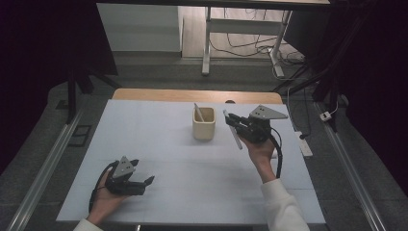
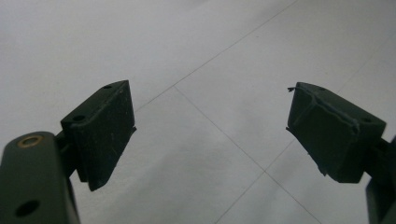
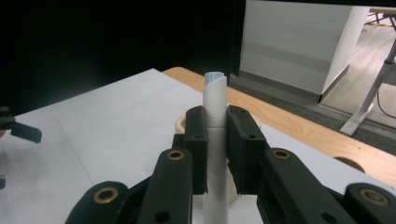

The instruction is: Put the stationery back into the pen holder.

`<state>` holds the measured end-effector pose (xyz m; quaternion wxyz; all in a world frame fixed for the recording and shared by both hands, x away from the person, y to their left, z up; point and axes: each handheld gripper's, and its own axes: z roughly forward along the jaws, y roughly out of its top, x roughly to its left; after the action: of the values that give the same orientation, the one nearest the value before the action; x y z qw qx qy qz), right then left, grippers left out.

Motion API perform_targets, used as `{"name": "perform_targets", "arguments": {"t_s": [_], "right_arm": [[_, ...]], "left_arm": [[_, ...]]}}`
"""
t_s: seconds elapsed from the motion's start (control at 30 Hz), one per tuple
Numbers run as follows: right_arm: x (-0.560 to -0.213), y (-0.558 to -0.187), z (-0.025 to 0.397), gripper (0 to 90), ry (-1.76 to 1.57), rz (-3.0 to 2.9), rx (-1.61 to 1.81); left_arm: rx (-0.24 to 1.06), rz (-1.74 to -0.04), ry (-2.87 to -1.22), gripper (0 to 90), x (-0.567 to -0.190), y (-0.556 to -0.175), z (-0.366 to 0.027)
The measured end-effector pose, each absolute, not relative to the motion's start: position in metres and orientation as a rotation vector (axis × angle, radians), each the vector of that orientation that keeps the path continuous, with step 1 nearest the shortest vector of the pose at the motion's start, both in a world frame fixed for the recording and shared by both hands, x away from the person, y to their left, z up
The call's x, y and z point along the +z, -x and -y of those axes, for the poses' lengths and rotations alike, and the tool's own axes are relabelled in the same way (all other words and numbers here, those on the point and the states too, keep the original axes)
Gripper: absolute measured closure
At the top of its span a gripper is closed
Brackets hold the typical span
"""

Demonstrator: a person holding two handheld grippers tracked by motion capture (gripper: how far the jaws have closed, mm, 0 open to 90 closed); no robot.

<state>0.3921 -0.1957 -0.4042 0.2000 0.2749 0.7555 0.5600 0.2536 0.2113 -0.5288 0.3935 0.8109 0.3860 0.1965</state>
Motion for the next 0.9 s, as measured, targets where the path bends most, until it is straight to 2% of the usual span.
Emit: {"name": "perform_targets", "arguments": {"t_s": [0.9], "right_arm": [[-0.385,-0.415,0.18,78.2,-0.793,-2.053,1.629]], "left_arm": [[0.497,-0.979,-2.056,15.1,-0.529,-0.254,-0.211]]}}
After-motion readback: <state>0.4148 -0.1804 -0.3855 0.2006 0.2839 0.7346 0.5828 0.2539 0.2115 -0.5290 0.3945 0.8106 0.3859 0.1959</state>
